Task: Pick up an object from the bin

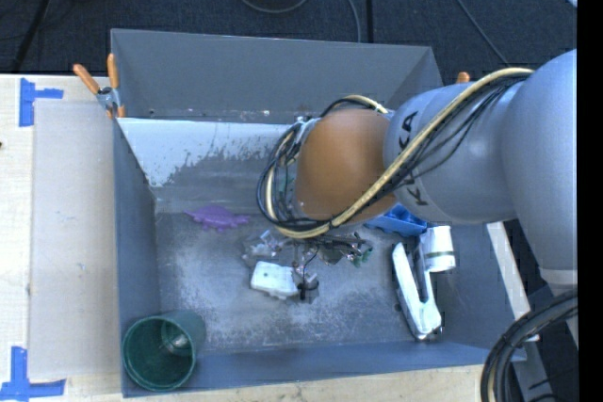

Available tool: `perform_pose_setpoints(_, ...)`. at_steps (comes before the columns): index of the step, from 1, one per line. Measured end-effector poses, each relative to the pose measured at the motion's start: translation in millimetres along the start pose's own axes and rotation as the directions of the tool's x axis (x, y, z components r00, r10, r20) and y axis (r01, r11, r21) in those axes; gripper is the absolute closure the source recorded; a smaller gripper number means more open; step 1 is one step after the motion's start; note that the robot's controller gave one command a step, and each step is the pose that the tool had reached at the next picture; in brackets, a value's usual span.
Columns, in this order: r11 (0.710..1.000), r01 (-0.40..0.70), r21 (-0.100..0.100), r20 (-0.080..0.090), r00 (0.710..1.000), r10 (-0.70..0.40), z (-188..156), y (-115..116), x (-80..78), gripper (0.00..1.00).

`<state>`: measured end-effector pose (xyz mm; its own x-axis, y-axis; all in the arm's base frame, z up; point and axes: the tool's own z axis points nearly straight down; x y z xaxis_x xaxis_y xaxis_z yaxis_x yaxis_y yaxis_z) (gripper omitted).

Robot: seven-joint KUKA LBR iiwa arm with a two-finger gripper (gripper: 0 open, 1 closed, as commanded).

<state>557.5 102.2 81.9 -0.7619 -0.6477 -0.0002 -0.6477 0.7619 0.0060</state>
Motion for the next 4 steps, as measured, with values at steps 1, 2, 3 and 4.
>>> perform_pose_setpoints(1,1.0,0.0,0.0,0.0,1.0,0.0,0,0,0.0,1.0)
perform_pose_setpoints(2,1.0,-0.01,-0.005,-0.009,1.0,0.009,-34,5,7.2,1.0)
perform_pose_setpoints(3,1.0,-0.02,0.002,0.004,1.0,0.02,-77,0,4.2,1.0)
perform_pose_setpoints(4,1.0,-0.023,0.0,0.001,1.0,0.023,-41,-8,-10.4,1.0)
